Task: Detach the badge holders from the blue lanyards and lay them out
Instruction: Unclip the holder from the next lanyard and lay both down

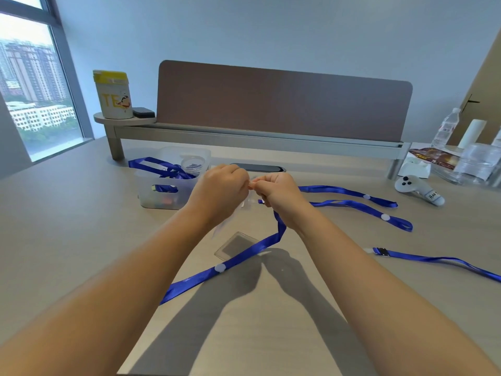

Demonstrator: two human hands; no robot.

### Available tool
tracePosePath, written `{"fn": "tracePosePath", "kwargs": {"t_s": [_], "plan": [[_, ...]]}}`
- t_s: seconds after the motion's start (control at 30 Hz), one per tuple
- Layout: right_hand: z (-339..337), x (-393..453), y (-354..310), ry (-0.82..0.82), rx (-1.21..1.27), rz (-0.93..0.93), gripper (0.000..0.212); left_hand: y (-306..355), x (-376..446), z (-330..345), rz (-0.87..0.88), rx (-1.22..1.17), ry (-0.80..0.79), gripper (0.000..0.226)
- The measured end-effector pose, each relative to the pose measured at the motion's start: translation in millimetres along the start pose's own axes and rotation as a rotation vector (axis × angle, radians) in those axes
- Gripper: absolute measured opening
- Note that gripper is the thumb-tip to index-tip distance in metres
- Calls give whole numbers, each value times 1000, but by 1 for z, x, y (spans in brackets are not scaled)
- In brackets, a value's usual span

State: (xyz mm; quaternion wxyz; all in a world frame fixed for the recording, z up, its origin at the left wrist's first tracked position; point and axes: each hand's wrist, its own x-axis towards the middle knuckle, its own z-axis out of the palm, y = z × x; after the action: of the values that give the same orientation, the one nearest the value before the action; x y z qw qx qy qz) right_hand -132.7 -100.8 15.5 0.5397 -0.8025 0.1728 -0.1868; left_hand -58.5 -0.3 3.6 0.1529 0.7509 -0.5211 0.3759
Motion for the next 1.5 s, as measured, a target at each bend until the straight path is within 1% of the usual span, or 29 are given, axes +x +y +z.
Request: {"fn": "tracePosePath", "kwargs": {"t_s": [0.03, 0.13, 0.23, 0.33, 0.43, 0.6, 0.67, 0.73, 0.83, 0.9, 0.97, 1.0, 1.07, 1.13, 1.2, 1.27, 1.37, 1.43, 1.5], "plan": [[2, 0, -1, 24, 15, -5, 26, 2, 0, 0, -81, -76, 27, 11], [8, 2, -5, 73, 28, -26, 26, 5, 2, 0, -365, -314, 63, 22], [12, 3, -7, 101, -8, -50, 26, 9, 3, 2, -554, -455, 117, 26], [14, 4, -7, 123, -44, -83, 25, 10, 5, 4, -679, -572, 145, 25], [15, 5, -6, 149, -71, -111, 25, 12, 7, 4, -780, -687, 139, 24], [15, 4, -6, 134, -132, -138, 25, 14, 8, 5, -894, -841, 117, 22], [14, 4, -6, 116, -171, -140, 24, 14, 7, 3, -909, -903, 91, 21], [11, 4, -6, 84, -221, -152, 24, 11, 5, 0, -836, -882, 31, 21], [6, 5, -7, 5, -368, -157, 25, 2, 4, -7, -641, -649, -143, 24], [6, 6, -7, -24, -427, -156, 23, -1, 6, -9, -566, -493, -227, 26], [8, 7, -7, -15, -415, -174, 22, -1, 8, -8, -556, -447, -217, 27], [9, 7, -6, -2, -396, -188, 21, -1, 7, -8, -578, -481, -184, 26], [11, 6, -5, 26, -355, -213, 21, -1, 5, -7, -661, -630, -101, 25], [12, 6, -4, 63, -316, -223, 20, -1, 5, -7, -749, -780, -71, 24], [11, 6, -4, 79, -218, -190, 19, 1, 5, -10, -818, -935, -92, 23], [8, 8, -6, 65, -69, -103, 19, 3, 5, -14, -859, -1083, -118, 25], [1, 9, -11, -23, 207, 69, 27, 4, 1, -18, -859, -1225, -167, 28], [-2, 8, -14, -102, 384, 143, 23, 6, -4, -16, -801, -1190, -225, 37], [-5, 8, -16, -146, 449, 183, 21, 8, -10, -9, -729, -1036, -268, 43]]}}
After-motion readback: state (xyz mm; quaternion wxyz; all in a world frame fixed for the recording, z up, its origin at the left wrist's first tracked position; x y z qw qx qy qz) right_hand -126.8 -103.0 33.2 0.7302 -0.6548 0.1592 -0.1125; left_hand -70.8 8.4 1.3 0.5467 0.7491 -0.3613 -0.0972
